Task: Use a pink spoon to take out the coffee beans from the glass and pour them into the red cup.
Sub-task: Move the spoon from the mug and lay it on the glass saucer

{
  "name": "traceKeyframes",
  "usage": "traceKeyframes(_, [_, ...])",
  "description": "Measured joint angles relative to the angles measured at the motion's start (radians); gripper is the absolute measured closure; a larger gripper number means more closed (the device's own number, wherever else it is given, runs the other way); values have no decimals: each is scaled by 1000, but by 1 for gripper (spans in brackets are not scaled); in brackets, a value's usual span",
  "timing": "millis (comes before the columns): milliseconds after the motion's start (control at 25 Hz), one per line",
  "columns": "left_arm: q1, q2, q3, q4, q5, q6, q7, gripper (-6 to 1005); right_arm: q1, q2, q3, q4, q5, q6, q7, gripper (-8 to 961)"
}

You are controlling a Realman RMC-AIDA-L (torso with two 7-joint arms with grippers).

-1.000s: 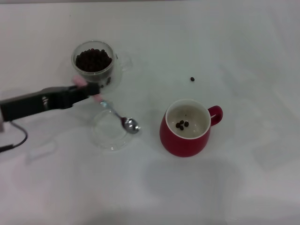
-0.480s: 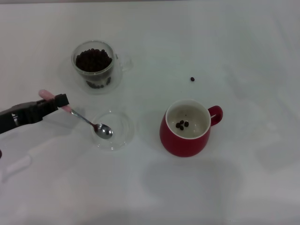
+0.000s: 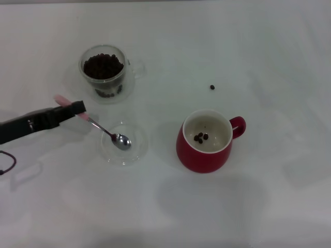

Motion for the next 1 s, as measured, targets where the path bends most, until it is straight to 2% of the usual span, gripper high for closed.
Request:
traceKeyframes(200, [-28,-8,0,-28,32,-26,11,847,12,8,0,-2,-4,4,0,336])
traceKeyframes(560, [-40,-28,1,-81,31,-45,64,843,17,30,-5,-2,-8,17,0,336])
traceKeyframes(800, [-61,-22,2,-142,36,-57,87,841,36,50,-7,-2,-8,31,0,336])
traceKeyframes(1000, [-51,-1,2,-144,37,-58,87,823,58,73,-8,-2,-8,39,0,336])
